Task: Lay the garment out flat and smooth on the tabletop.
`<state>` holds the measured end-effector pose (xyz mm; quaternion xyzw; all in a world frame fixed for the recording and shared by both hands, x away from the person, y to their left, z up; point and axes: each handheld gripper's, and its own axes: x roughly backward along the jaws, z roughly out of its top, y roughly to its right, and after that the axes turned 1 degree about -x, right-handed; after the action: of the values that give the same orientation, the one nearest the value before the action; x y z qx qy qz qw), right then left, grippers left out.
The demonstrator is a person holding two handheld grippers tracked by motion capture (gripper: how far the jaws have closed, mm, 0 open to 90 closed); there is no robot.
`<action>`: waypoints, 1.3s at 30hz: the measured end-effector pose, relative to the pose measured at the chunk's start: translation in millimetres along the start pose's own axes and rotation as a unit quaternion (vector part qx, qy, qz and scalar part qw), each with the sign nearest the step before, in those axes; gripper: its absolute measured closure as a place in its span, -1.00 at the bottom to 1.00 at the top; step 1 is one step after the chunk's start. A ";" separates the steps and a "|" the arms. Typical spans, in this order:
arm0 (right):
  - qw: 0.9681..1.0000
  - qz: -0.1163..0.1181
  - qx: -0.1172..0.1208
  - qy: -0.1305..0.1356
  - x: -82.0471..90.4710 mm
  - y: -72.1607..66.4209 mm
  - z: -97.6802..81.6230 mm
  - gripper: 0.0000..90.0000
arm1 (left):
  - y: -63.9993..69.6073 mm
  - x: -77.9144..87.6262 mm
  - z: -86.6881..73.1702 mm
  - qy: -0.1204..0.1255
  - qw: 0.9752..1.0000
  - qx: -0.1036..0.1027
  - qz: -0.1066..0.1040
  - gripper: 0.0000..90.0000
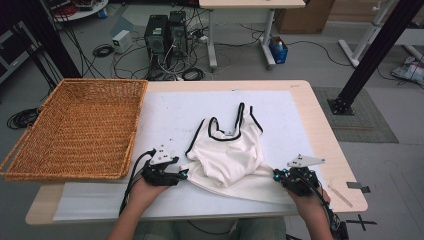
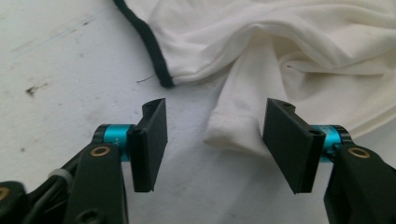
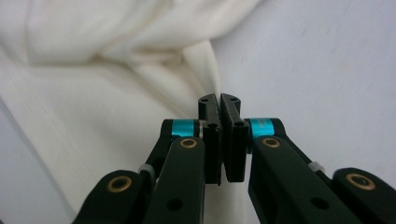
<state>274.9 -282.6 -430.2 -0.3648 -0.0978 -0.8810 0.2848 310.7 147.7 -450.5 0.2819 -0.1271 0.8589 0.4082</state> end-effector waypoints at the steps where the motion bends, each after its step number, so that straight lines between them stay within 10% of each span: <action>1: 1.000 0.001 0.005 -0.014 -4.8 -1.2 -4.8 0.97 | 0.7 -0.9 0.7 -0.001 1.000 0.000 -0.004 -0.07; 8: 0.999 0.013 0.017 0.035 -10.6 -11.1 22.3 0.46 | 7.8 -6.9 4.3 -0.026 0.999 -0.035 -0.031 0.53; 14: 0.997 0.040 0.072 0.004 -55.4 -41.3 71.9 0.33 | 11.2 -5.6 5.1 -0.030 0.998 -0.040 -0.041 0.84; 18: 0.994 0.056 0.085 -0.048 -99.4 -51.6 86.3 0.51 | 11.5 -1.7 2.5 -0.030 0.998 -0.035 -0.046 0.85; 21: 0.994 0.062 0.084 -0.044 -107.5 -48.4 91.4 0.98 | 10.4 6.9 -3.4 -0.028 0.998 -0.036 -0.049 0.85; 24: 0.993 0.050 0.094 -0.042 -106.5 -44.8 99.8 1.00 | 9.8 12.6 -5.6 -0.024 0.998 -0.033 -0.049 0.85; 34: 0.999 -0.032 0.019 0.018 -99.2 -10.6 139.6 1.00 | 22.7 49.5 -26.6 -0.016 0.998 -0.036 -0.048 0.85; 39: 0.999 -0.038 -0.002 -0.012 -106.3 0.3 134.4 0.97 | 21.5 55.6 -35.3 -0.009 0.999 -0.018 -0.047 0.84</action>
<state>414.7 -186.0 -408.4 -0.3718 -0.1134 -0.8868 0.2498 252.3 184.9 -446.1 0.2876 -0.1333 0.8340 0.4517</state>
